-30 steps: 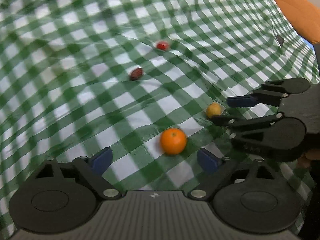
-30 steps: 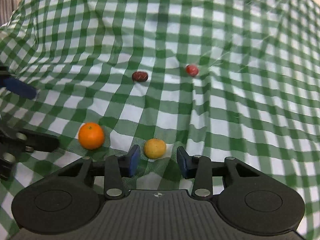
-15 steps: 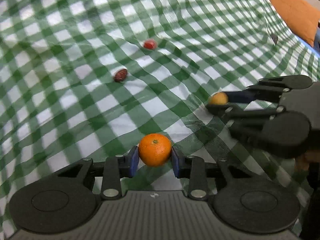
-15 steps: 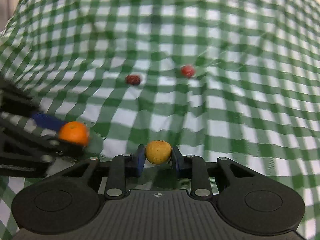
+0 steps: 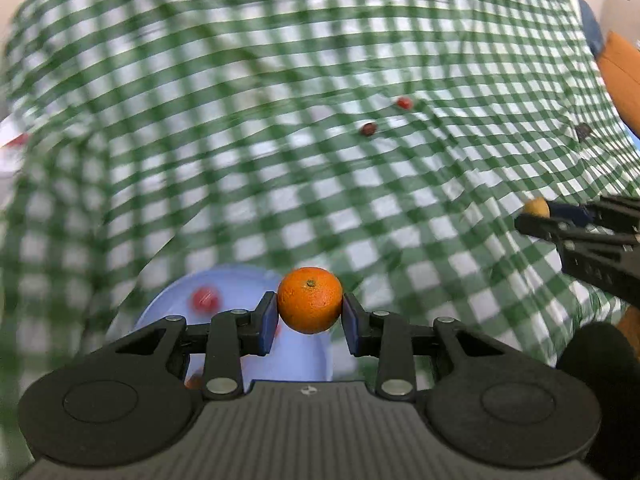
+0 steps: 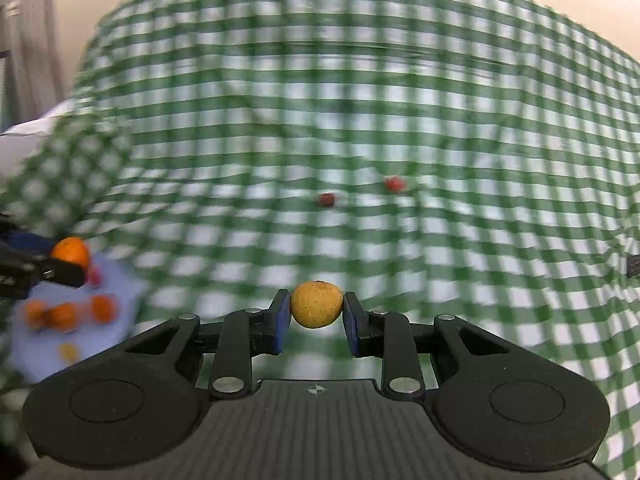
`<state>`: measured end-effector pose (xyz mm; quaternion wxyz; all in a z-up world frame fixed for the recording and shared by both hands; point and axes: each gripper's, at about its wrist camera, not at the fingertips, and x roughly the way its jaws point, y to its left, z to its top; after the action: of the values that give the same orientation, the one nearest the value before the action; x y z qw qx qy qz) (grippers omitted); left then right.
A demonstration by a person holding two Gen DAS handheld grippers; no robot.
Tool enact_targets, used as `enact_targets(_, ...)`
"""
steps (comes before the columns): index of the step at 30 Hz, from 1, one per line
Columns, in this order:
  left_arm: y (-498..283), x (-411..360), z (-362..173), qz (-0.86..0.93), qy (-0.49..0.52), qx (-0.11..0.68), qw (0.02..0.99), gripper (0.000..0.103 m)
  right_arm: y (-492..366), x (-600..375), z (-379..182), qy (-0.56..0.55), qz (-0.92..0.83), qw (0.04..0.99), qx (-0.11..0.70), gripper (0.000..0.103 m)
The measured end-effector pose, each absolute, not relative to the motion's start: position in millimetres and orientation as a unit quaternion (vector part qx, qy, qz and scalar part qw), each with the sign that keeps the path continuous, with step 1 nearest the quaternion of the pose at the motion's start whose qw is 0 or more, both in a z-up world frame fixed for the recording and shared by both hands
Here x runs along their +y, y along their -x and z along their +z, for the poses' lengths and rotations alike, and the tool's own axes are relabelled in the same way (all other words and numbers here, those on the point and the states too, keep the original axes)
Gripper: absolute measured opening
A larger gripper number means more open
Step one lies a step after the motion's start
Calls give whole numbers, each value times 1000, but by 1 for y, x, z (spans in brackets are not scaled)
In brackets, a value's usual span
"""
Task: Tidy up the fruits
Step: 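Carry the tangerine and yellow fruit over the blue plate with both tools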
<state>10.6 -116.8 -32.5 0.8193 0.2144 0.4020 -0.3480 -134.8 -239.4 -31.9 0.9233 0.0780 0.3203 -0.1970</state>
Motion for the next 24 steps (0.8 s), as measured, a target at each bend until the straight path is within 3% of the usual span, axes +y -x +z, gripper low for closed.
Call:
enact_targets(11,35,2,0,-284,-168,421,845,38,142,-91,-1,-84,-44,938,333,29)
enact_targets(24,70,60,9,-266,-126,405,865,38,163,-25,3,-23,-12,938,346,29)
